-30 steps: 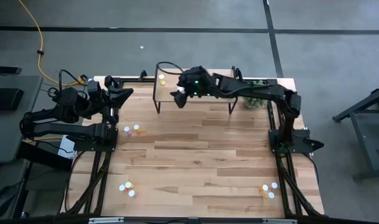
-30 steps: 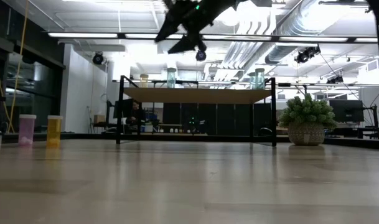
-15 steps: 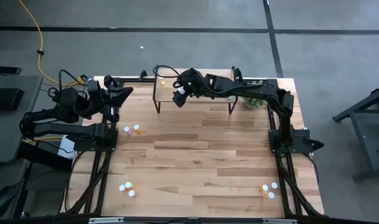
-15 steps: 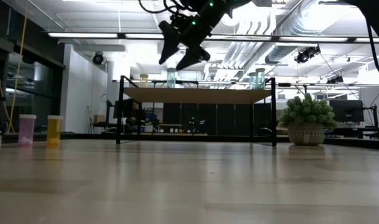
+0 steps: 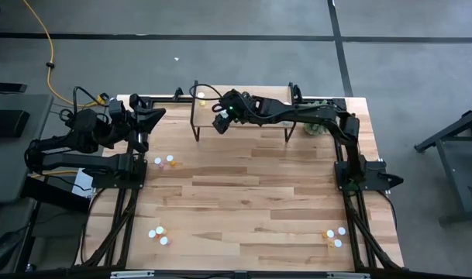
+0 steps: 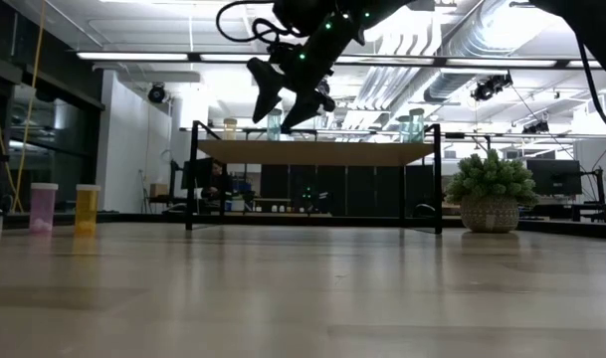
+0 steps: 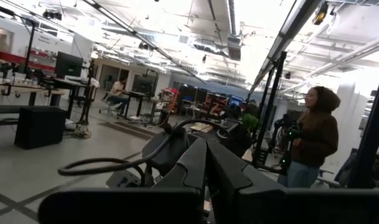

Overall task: Pick and place medicine bottles onto shelf by color
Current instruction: Put the blue pill bottle aligned with the other blue pill bottles on the shelf

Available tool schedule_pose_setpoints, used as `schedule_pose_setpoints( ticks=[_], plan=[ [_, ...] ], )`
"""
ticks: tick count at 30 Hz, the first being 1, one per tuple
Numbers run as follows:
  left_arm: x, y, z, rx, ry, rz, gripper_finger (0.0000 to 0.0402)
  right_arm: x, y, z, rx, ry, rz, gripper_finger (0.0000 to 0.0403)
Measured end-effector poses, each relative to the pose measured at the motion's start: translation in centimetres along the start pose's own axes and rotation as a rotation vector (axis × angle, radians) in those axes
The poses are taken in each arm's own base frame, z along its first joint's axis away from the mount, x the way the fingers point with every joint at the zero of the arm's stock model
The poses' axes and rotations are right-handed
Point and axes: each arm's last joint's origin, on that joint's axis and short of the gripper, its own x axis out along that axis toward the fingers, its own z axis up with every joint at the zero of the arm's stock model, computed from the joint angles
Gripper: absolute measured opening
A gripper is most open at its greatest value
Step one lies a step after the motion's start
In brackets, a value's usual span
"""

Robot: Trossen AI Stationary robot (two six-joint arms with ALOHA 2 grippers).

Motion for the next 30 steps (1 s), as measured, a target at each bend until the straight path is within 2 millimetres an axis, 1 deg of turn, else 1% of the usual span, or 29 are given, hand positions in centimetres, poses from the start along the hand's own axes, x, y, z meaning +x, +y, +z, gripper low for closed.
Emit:
schedule_pose_setpoints(
  ticks=[2,10,30],
  plan=[
    [0.0,0.0,0.0,0.0,0.0,0.0,0.0,0.0,-0.03,0.01,0.001,-0.002,-0.008,0.0306],
    [0.0,0.0,-0.01,0.0,0.001,0.0,0.0,-0.01,0.01,-0.05,-0.001,0.004,-0.004,0.0248],
    [0.0,0.0,-0.01,0.008,0.001,0.0,0.0,-0.03,-0.16,-0.59,-0.019,0.059,-0.018,0.0186]
  ],
)
